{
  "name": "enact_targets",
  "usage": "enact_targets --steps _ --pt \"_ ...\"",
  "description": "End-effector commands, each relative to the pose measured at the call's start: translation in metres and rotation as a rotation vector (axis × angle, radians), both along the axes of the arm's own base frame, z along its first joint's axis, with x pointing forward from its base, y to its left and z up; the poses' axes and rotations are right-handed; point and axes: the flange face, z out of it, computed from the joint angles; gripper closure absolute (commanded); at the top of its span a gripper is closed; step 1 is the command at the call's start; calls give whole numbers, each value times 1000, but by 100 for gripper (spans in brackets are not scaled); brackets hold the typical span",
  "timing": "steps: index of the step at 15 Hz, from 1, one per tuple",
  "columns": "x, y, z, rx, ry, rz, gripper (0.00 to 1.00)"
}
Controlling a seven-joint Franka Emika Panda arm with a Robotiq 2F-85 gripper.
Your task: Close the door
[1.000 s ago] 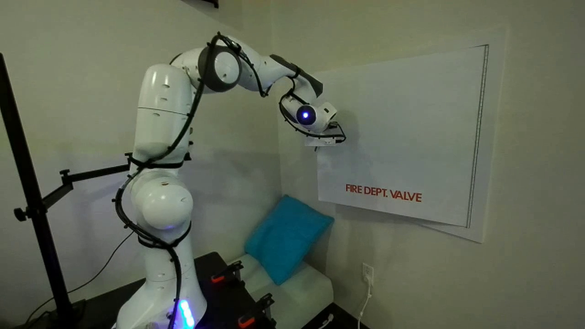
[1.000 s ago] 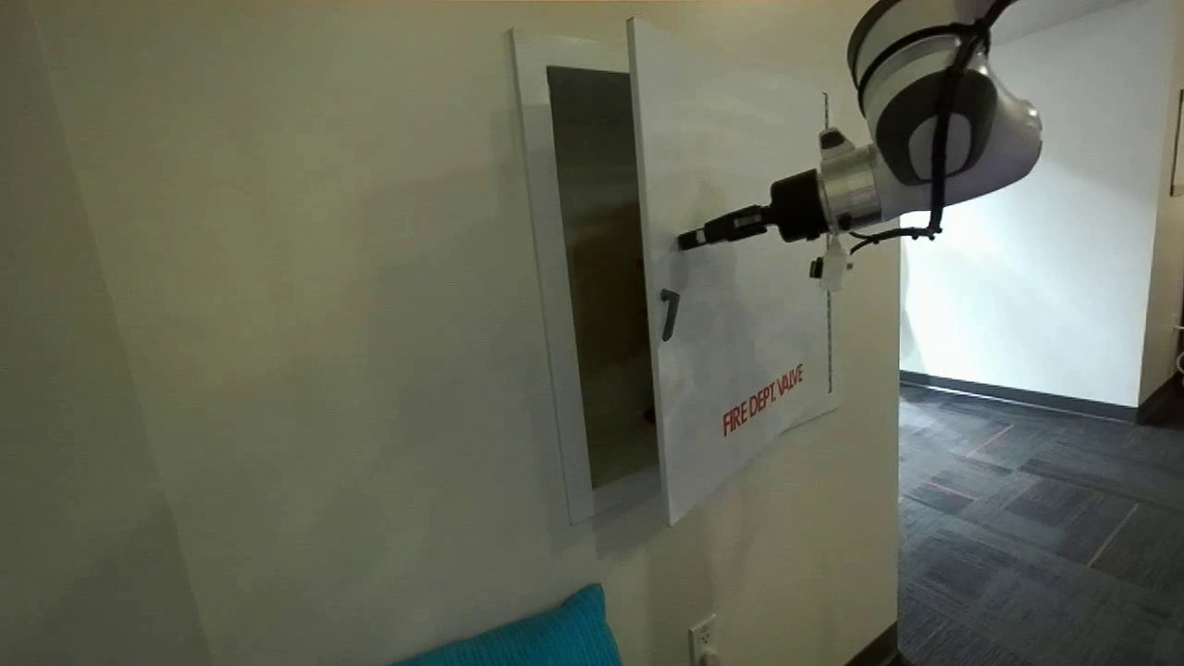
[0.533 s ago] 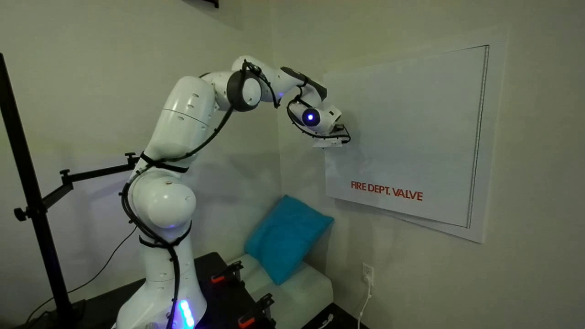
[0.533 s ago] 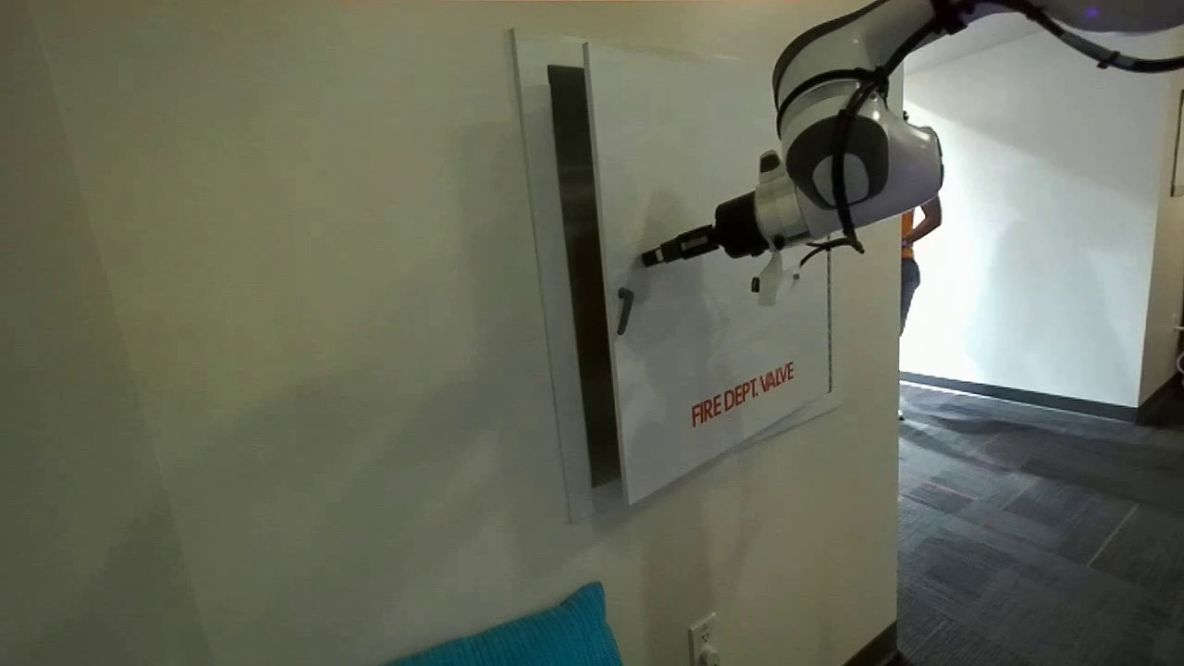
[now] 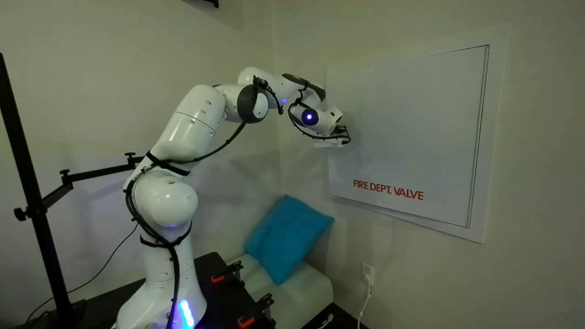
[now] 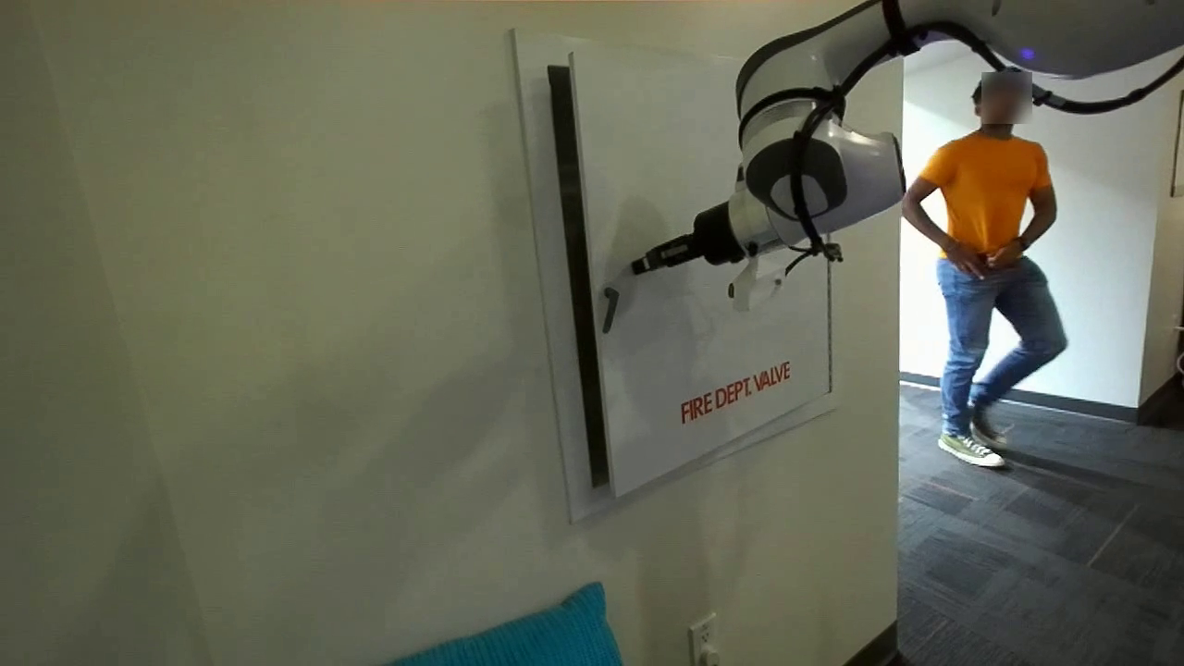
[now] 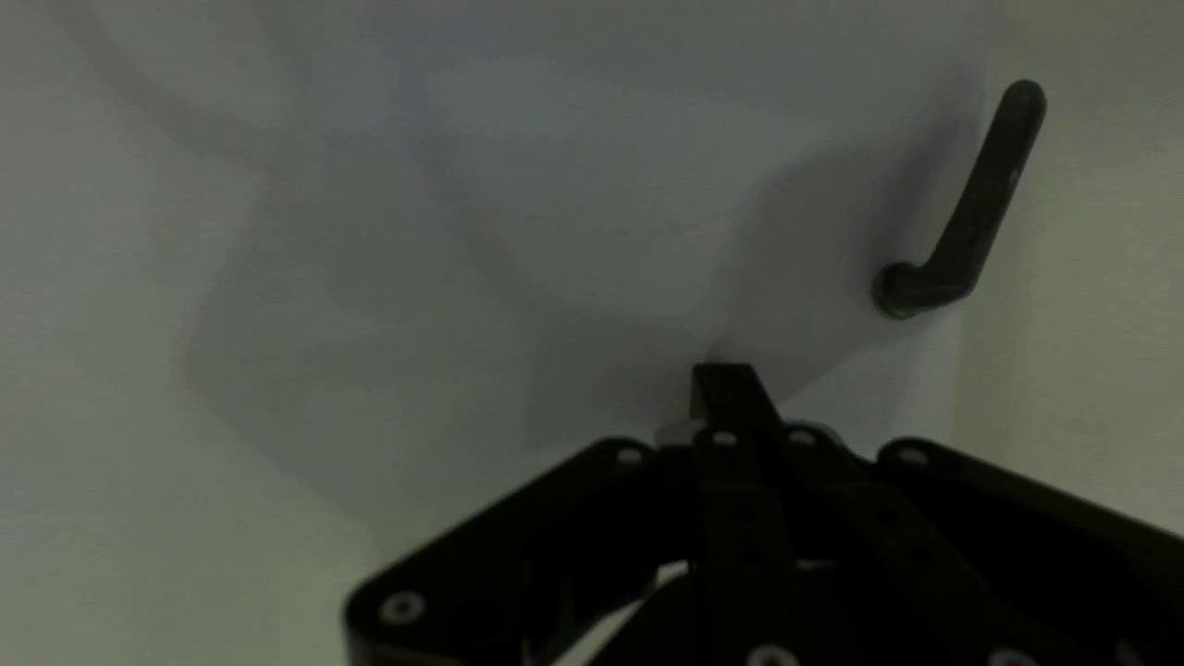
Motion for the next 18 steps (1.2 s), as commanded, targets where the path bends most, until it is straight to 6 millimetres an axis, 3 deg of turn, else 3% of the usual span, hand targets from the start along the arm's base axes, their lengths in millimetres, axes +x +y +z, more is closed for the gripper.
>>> enact_targets --steps 1,8,9,12,15,18 --pt "5 6 3 11 16 -53 100" --pt "5 7 -3 -16 42 -40 100" --pt "-20 9 9 -24 66 -24 100" --pt "-50 15 -4 -10 159 -31 100" --pt "-92 15 -6 -2 232 -68 100" --pt "-140 -1 -4 -47 296 -152 100"
